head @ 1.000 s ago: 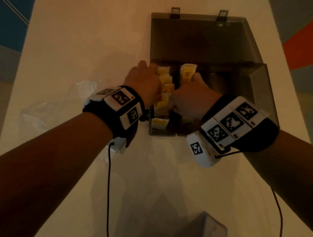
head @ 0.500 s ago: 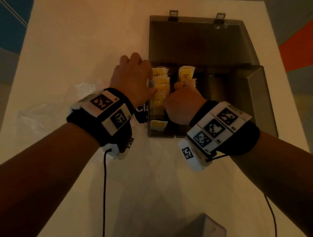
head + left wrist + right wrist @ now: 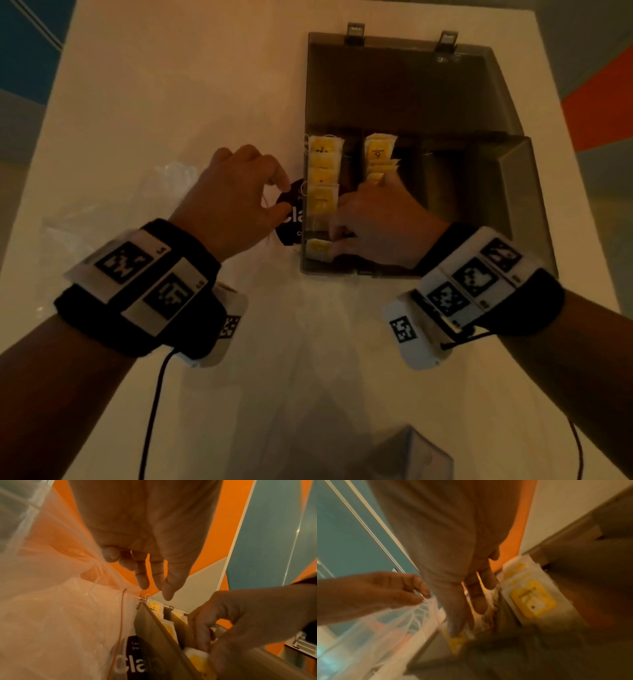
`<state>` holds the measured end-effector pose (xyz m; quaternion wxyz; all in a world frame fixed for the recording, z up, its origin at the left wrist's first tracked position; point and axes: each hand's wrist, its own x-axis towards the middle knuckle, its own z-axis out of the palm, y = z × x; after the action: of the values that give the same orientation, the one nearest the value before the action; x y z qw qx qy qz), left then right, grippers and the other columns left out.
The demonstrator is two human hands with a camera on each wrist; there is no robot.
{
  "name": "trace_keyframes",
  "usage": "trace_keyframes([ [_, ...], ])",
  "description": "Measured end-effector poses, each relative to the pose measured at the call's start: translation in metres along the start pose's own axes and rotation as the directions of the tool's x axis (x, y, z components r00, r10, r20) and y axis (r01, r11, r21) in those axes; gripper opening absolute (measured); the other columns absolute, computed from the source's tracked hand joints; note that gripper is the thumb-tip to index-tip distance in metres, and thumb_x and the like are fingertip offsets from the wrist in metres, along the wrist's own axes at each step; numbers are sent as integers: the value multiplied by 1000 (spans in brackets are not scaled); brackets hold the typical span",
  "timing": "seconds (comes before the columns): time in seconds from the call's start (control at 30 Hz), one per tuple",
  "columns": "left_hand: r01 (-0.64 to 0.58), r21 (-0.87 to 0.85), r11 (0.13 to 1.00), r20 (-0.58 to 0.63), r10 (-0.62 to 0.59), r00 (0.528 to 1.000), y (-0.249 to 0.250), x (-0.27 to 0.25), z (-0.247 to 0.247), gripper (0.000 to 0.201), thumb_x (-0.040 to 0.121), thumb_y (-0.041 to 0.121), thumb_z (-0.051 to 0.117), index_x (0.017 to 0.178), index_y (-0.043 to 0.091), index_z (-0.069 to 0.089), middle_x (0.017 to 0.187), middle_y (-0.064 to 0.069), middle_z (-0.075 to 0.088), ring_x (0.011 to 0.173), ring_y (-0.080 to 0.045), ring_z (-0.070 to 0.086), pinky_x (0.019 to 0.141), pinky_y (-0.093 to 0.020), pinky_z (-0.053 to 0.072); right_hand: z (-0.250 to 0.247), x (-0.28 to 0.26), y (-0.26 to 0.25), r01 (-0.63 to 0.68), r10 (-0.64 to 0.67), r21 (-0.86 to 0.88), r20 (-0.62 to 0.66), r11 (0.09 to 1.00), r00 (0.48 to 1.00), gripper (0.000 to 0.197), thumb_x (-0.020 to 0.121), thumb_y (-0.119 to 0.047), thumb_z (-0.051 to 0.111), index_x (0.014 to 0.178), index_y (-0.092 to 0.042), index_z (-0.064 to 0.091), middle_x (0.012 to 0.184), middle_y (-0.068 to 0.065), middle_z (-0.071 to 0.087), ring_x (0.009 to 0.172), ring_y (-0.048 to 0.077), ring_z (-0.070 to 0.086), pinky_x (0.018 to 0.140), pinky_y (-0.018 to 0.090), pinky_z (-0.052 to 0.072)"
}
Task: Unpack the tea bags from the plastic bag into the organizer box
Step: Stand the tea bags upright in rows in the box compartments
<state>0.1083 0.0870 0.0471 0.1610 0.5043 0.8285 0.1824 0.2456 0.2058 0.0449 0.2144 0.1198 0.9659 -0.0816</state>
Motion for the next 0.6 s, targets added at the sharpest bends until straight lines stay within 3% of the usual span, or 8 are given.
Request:
trace_keyframes([
  [0.1, 3, -45, 999, -16, -4, 1000, 2, -1, -1, 25, 78, 23, 63, 101, 12, 61, 107, -11, 57, 79, -22, 41, 90, -37, 37, 2, 15, 6, -79, 79, -3, -61, 997, 995, 28, 88, -47, 46, 94, -27, 65, 99, -3, 64, 97, 22, 54, 93, 40, 29],
  [0.17, -4, -49, 999, -37, 2, 999, 2, -1, 0, 25, 79, 23, 63, 102, 13, 61, 109, -11, 57, 81, -21, 40, 90, -35, 35, 3, 25, 13, -163, 164, 16, -92, 987, 982, 34, 88, -50, 45, 95, -24, 67, 97, -1, 65, 95, 23, 55, 95, 42, 29],
  [0.27, -25, -28, 999, -21, 24, 999, 8, -4, 5, 21, 82, 21, 60, 102, 15, 61, 107, -10, 56, 87, -18, 36, 80, -28, 31, 3, 31, 14, -177, 171, -55, -100, 983, 980, 40, 86, -53, 44, 91, -21, 67, 92, 0, 65, 94, 25, 55, 95, 44, 30],
  [0.37, -246, 122, 962, 40, 243, 969, 31, -15, 12, 17, 80, 18, 53, 85, 13, 68, 90, -9, 63, 74, -20, 40, 69, -29, 33, 0, 28, 14, -176, 175, -4, -90, 984, 980, 32, 87, -51, 46, 83, -25, 64, 84, -2, 56, 91, 23, 51, 95, 44, 28],
  [0.4, -319, 172, 932, 83, 309, 947, 37, -18, 15, 20, 77, 19, 49, 76, 13, 69, 80, -8, 65, 66, -19, 39, 62, -28, 34, -2, 26, 15, -173, 176, 39, -97, 984, 980, 28, 88, -48, 47, 89, -27, 65, 87, -2, 54, 92, 22, 50, 95, 44, 27],
  [0.47, -365, 167, 916, 178, 336, 925, 42, -24, 24, 32, 79, 25, 39, 77, 15, 70, 79, -5, 66, 66, -14, 33, 60, -27, 30, -4, 25, 19, -181, 218, 231, -146, 956, 965, 23, 92, -34, 46, 109, -28, 61, 106, 1, 56, 105, 23, 51, 96, 41, 28],
  [0.53, -337, 164, 927, 210, 301, 930, 40, -27, 31, 37, 82, 30, 35, 86, 19, 70, 85, -1, 66, 71, -12, 30, 63, -27, 26, -6, 26, 23, -180, 303, 504, -173, 845, 937, 33, 94, -22, 44, 128, -22, 48, 128, 5, 52, 118, 21, 49, 96, 31, 33],
  [0.6, -303, 133, 944, 221, 270, 937, 39, -30, 31, 40, 80, 31, 32, 82, 20, 71, 80, -1, 68, 68, -12, 33, 60, -27, 27, -11, 28, 23, -171, 341, 683, -122, 710, 932, 46, 96, -22, 40, 141, -17, 29, 146, 7, 38, 131, 20, 40, 102, 26, 32],
])
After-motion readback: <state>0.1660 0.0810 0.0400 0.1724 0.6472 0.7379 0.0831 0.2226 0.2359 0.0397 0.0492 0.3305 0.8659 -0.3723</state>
